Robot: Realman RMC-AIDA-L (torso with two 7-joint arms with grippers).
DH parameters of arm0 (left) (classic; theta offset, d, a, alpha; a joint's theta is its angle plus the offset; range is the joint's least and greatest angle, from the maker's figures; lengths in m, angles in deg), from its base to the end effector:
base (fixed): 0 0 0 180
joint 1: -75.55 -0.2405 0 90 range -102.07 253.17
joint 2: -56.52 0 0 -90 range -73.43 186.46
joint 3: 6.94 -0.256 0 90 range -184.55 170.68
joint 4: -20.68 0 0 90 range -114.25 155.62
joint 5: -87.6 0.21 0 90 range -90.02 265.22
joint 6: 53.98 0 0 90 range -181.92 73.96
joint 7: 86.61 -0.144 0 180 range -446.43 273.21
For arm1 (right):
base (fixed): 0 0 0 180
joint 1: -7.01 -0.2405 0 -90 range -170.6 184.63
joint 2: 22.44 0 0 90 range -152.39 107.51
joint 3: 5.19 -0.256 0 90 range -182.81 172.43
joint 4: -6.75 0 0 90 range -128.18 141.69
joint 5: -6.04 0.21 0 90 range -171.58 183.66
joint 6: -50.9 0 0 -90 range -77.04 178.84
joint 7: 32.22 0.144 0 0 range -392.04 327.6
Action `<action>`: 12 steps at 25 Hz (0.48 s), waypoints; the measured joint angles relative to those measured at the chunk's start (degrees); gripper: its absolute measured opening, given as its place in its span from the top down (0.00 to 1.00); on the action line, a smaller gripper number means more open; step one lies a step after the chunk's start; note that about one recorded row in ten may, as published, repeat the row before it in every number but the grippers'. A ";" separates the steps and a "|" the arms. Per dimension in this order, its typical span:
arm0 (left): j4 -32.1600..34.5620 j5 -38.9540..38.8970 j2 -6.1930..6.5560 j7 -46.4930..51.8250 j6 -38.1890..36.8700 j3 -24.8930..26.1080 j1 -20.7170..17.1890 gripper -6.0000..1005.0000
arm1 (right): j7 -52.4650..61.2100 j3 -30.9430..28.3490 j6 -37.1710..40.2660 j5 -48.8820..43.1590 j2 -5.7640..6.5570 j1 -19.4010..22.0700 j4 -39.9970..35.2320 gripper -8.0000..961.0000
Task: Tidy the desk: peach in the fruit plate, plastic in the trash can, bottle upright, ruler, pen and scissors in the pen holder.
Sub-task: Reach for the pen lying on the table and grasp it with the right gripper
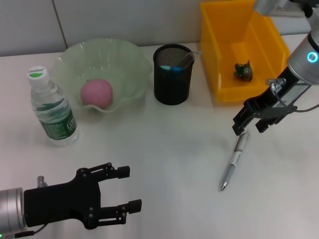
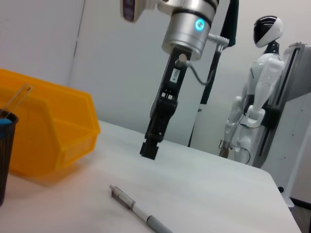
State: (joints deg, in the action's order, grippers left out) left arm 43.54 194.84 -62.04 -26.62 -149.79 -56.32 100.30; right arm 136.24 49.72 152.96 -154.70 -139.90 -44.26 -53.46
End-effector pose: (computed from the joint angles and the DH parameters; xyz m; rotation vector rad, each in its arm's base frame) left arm -0.2773 0.2567 -0.0460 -2.8824 -0.4947 -0.9075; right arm 0.1814 0.3867 0.0403 -2.1635 1.7135 -0.4989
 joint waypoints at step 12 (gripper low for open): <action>3.80 -0.62 0.18 2.57 -0.38 -0.15 0.14 0.18 | 1.05 -0.85 -5.95 -0.64 -2.13 1.32 4.21 0.37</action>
State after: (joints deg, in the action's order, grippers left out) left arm 47.34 194.22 -61.86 -24.04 -150.18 -56.48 100.44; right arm 137.30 48.87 147.01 -155.33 -142.03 -42.94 -49.26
